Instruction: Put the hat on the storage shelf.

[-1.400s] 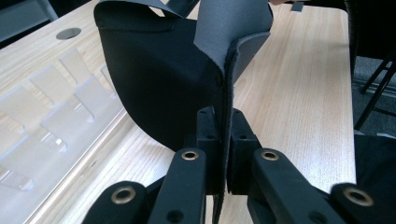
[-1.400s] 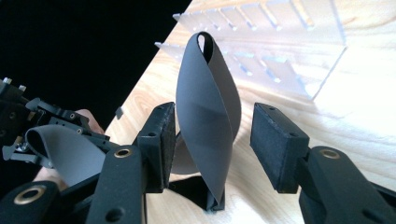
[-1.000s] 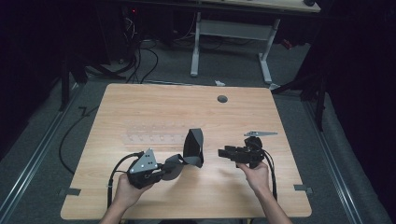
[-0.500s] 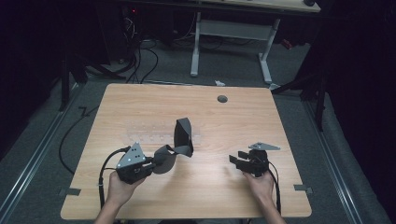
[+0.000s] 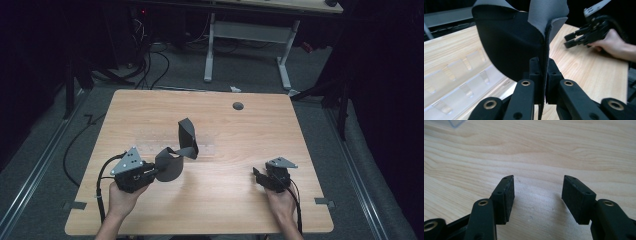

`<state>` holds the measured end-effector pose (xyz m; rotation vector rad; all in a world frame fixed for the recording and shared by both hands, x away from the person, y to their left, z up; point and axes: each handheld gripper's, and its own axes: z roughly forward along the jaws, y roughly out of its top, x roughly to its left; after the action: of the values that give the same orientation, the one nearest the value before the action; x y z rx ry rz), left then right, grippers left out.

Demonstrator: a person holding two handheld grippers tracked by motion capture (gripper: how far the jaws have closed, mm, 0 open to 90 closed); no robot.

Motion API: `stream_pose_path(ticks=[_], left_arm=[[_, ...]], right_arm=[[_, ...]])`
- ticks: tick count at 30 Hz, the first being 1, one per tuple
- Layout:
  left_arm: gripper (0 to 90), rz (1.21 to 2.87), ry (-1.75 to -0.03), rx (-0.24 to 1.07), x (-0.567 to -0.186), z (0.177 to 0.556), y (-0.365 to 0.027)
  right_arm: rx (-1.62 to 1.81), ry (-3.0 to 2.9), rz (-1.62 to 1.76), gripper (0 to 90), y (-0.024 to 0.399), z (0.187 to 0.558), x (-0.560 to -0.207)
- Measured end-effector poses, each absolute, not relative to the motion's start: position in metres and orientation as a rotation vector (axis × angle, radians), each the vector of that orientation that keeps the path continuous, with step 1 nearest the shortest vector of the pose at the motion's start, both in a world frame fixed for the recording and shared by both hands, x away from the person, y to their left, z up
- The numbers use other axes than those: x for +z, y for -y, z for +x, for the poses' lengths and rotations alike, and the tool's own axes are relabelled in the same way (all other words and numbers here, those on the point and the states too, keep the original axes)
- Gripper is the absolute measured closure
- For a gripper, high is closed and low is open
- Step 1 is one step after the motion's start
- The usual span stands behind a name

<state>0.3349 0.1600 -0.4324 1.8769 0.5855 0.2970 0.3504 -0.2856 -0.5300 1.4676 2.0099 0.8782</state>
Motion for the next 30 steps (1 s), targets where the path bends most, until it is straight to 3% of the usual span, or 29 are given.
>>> stream_pose_path(ticks=[30], left_arm=[[86.6, 1.780, -0.677, 0.475, -0.404, 0.358, -0.199]], right_arm=[[0.854, -2.022, 1.488, 35.9, 0.284, 0.353, -0.531]])
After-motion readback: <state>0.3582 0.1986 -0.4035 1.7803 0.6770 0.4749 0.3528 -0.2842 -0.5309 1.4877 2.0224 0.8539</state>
